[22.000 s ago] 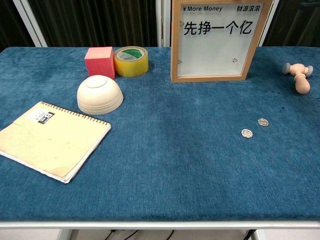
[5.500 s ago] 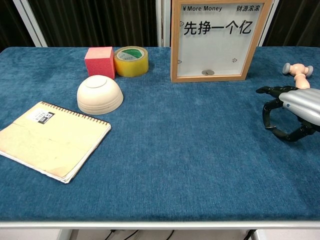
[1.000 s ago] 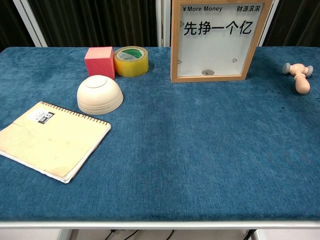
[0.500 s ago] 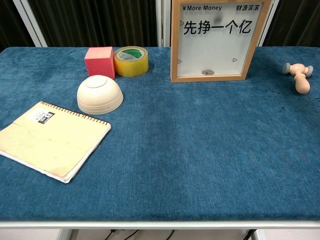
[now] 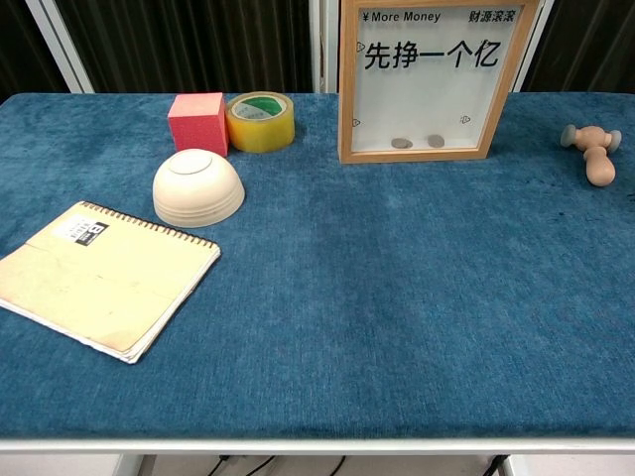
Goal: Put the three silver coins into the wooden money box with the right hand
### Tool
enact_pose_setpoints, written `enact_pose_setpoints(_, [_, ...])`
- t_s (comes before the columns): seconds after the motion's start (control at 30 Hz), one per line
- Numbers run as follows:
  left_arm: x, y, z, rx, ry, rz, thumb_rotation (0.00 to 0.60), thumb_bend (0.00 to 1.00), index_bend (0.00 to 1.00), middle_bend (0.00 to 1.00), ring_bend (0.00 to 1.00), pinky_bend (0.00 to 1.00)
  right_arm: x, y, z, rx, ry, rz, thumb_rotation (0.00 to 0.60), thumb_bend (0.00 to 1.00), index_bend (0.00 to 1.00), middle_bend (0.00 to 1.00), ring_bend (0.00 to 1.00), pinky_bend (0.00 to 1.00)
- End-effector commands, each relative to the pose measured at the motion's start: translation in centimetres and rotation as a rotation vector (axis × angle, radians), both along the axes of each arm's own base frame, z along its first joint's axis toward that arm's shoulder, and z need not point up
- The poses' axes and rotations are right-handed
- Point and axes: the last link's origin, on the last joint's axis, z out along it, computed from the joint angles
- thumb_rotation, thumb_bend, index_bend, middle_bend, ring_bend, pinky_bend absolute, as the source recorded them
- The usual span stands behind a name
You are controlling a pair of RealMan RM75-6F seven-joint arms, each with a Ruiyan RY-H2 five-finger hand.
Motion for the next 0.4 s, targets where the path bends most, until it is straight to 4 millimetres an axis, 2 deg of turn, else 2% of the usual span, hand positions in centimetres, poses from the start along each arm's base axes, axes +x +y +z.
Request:
enact_pose_setpoints(0.03, [0.2,0.2,-0.1,0.004,0.0,-0.003,0.6,0.0,0.01,0.0,0.0,0.0,-10.8,10.8,2.0,-0.082,-0.022,0.026,0.6,0.29,0.0,0.0,0.0,0.0])
enact_pose_setpoints(0.1, [0.3,0.4,-0.1,0.007,0.006,-0.006,0.6,0.0,0.01,0.0,0.0,0.0,-14.5,14.3,1.7,-0.097,-0.053,0.017,0.6,0.27,0.0,0.0,0.0,0.0])
enact_pose_setpoints(0.23, [0.7,0.7,-0.2,0.009,0.02,-0.013,0.6,0.0,0.01,0.0,0.0,0.0,-19.5,19.0,0.9,-0.117,-0.05,-0.022,0.6,0.25,0.0,0.0,0.0,0.0])
enact_pose_setpoints(0.3, [0.8,0.9,-0.3,0.009,0.028,-0.012,0.6,0.0,0.01,0.0,0.0,0.0,-20.9,20.7,0.5,-0.142,-0.057,-0.03,0.6,0.25,0.0,0.0,0.0,0.0])
enact_pose_setpoints(0.4, [0.5,1.1,-0.5,0.002,0.033,0.003,0.6,0.0,0.01,0.0,0.0,0.0,-22.1,22.0,0.1,-0.179,-0.086,-0.044,0.6,0.25,0.0,0.0,0.0,0.0])
